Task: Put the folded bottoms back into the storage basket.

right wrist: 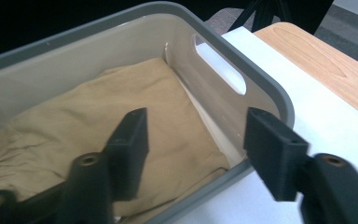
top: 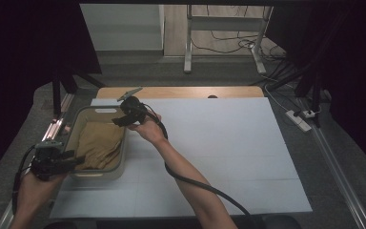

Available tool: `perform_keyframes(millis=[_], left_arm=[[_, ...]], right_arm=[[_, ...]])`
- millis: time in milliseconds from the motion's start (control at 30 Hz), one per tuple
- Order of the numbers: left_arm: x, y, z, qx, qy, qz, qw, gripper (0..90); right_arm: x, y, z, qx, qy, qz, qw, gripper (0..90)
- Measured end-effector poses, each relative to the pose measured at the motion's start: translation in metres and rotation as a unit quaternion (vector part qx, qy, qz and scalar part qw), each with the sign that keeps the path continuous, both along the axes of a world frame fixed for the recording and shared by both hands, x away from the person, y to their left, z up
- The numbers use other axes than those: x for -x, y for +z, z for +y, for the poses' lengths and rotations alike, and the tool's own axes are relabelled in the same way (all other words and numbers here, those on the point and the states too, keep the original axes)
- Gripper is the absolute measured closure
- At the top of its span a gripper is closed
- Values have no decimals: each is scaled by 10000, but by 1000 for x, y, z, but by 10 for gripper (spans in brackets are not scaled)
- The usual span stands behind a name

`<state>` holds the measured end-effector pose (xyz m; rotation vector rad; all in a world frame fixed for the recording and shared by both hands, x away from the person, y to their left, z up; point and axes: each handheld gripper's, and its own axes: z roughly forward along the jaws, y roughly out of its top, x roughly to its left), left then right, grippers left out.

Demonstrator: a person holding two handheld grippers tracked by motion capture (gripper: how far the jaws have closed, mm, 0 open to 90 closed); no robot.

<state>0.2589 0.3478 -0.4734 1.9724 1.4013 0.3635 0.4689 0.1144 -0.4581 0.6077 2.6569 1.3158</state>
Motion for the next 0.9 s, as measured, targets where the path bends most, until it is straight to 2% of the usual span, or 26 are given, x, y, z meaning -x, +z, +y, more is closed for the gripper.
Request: perform_keyframes(millis=[33, 133, 200, 300, 367, 467, 533, 667, 767, 900], left_arm=[[0, 0, -1, 40, -46, -34, 10000, 368], [1, 2, -7, 121, -99, -97, 9998, 248], [2, 4, -9, 209, -150, -153, 9996, 217], [3, 9, -13, 395, -209, -67, 9990, 171], [5, 11, -15, 479, -286, -91, 9984, 122], [8, 14, -19, 607, -377, -133, 9974, 92], [10, 16, -22, 689, -463, -161, 9964, 71], [14, 18, -29, 682, -617, -325, 9952, 31], [18, 19, -32, 787, -721, -387, 9935, 7], [23, 18, -36, 979, -704, -387, 9919, 0]], right_arm=[[0, 1, -1, 1, 29, 72, 10000, 328], [3, 5, -4, 31, 57, 18, 10000, 249], [4, 7, -6, 44, 123, 79, 9999, 200], [8, 11, -9, 21, 199, 115, 9997, 150], [10, 13, -12, 51, 254, 169, 9995, 109], [14, 16, -15, 21, 338, 144, 9993, 81], [17, 18, -18, -15, 400, 237, 9989, 78], [23, 21, -22, -62, 585, 275, 9979, 68], [28, 22, -26, -87, 684, 276, 9972, 52], [33, 22, -32, -104, 757, 333, 9965, 39]])
